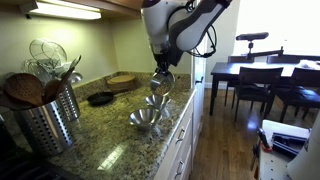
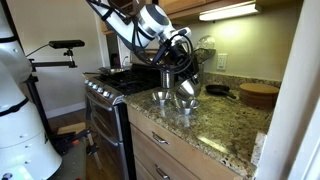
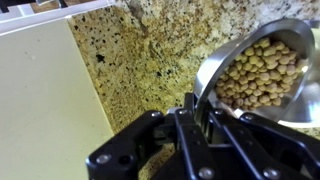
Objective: Empty the bowl at the back into the bowl on the right
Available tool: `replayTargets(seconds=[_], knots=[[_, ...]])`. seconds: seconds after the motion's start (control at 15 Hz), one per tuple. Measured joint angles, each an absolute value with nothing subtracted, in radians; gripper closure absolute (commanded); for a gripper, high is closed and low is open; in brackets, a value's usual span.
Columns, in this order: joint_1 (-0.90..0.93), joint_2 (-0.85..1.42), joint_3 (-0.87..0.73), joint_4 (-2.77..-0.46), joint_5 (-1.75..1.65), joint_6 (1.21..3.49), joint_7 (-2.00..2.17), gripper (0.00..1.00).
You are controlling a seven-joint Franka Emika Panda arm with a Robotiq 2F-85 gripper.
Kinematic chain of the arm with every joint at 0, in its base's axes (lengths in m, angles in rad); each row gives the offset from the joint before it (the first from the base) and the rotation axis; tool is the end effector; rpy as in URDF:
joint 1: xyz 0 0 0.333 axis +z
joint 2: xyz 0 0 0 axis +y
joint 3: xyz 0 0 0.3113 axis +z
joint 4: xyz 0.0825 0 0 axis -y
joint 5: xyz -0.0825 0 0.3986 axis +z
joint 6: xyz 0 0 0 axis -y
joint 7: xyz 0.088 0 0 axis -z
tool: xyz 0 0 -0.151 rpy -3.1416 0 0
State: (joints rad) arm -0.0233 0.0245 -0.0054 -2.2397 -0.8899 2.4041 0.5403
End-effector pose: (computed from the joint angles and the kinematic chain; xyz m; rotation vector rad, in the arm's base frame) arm 0.5652 -0.0445 0.3240 2.5347 0.0880 0.3737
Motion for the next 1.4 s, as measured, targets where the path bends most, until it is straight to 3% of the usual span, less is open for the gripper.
replayTargets(seconds=[1.4], knots=[[0.008,0.044,0.024,-2.206,-1.072,2.320,0.575,0.92]])
